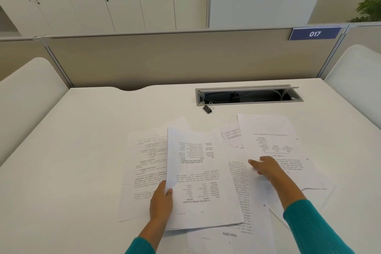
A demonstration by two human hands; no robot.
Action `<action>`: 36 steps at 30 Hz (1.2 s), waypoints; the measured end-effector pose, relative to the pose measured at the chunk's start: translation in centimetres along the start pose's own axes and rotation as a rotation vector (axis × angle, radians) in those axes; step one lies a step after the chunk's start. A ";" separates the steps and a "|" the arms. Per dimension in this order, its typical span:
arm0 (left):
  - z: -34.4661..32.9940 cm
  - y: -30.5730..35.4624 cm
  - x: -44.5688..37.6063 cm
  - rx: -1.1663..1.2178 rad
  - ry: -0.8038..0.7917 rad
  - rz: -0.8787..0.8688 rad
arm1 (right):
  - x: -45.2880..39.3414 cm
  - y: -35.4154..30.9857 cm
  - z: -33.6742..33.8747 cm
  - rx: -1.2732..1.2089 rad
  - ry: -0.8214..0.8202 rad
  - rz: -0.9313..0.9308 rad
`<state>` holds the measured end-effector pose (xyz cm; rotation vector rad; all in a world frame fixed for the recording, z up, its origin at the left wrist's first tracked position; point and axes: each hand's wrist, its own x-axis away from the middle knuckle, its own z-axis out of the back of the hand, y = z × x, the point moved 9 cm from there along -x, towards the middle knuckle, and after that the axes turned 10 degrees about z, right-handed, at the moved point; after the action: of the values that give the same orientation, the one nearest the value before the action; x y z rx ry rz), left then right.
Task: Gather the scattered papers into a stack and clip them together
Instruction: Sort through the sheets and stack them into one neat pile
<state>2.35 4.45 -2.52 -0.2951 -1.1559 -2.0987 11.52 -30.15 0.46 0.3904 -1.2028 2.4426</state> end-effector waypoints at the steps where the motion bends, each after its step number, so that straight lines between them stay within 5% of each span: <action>1: 0.0 0.0 0.0 0.002 0.000 -0.002 | 0.0 0.0 0.6 0.120 0.041 0.007; 13: -0.1 0.0 -0.1 -0.001 0.004 -0.020 | 0.0 0.4 -1.0 0.476 0.066 -0.111; 21: -0.1 0.0 -0.1 -0.017 0.000 -0.032 | -1.1 -1.1 -1.0 0.566 0.077 0.119; 27: -0.1 0.1 -0.1 -0.024 -0.005 -0.044 | -2.3 -0.7 -2.7 0.581 -0.114 0.234; 36: -0.1 0.0 -0.2 -0.008 0.013 -0.044 | -1.7 -1.3 -2.1 0.630 0.018 0.284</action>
<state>2.51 4.48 -2.65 -0.2613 -1.1564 -2.1409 13.42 -28.07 -0.57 0.3833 -0.4716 3.0370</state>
